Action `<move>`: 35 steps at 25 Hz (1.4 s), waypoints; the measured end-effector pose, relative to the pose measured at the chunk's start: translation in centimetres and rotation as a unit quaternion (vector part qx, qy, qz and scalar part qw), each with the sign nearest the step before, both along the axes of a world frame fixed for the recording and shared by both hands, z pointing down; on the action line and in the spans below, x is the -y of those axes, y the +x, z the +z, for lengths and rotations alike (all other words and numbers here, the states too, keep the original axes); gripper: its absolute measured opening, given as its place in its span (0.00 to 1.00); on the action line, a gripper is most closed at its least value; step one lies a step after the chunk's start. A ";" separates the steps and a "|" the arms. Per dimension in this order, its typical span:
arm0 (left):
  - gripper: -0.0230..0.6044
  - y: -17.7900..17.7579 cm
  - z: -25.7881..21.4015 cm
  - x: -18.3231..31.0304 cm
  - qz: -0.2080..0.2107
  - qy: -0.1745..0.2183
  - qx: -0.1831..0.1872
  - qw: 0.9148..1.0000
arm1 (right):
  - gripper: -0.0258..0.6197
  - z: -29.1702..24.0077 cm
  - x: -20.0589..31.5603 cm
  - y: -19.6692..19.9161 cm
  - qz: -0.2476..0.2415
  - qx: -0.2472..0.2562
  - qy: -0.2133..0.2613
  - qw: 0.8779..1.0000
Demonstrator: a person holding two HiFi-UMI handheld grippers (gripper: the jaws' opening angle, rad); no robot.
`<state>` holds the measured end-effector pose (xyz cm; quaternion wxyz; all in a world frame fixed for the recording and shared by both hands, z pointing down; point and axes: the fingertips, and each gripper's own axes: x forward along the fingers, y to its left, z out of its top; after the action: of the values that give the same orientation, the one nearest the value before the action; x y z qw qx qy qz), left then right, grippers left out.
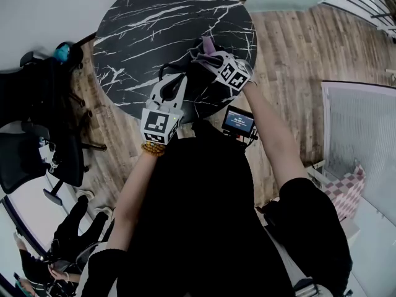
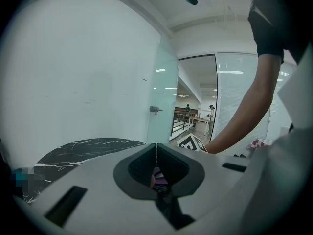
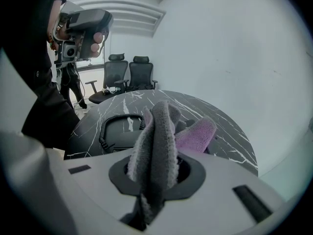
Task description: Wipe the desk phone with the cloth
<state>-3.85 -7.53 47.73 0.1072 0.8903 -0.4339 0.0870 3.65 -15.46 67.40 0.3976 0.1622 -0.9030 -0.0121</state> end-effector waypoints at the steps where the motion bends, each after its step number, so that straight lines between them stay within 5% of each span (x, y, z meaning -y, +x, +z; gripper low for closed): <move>1: 0.06 0.0 0.1 -0.1 0.000 -0.001 0.000 1.000 | 0.14 0.1 -0.1 0.0 0.000 0.000 -0.001 1.000; 35: 0.06 -0.3 0.7 -0.3 0.000 -0.010 0.002 1.000 | 0.14 0.6 -1.5 -0.7 -0.012 -0.002 -0.013 1.000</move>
<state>-4.14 -7.19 48.43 0.1150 0.8889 -0.4336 0.0930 2.99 -13.95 68.03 0.4010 0.1465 -0.9043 -0.0052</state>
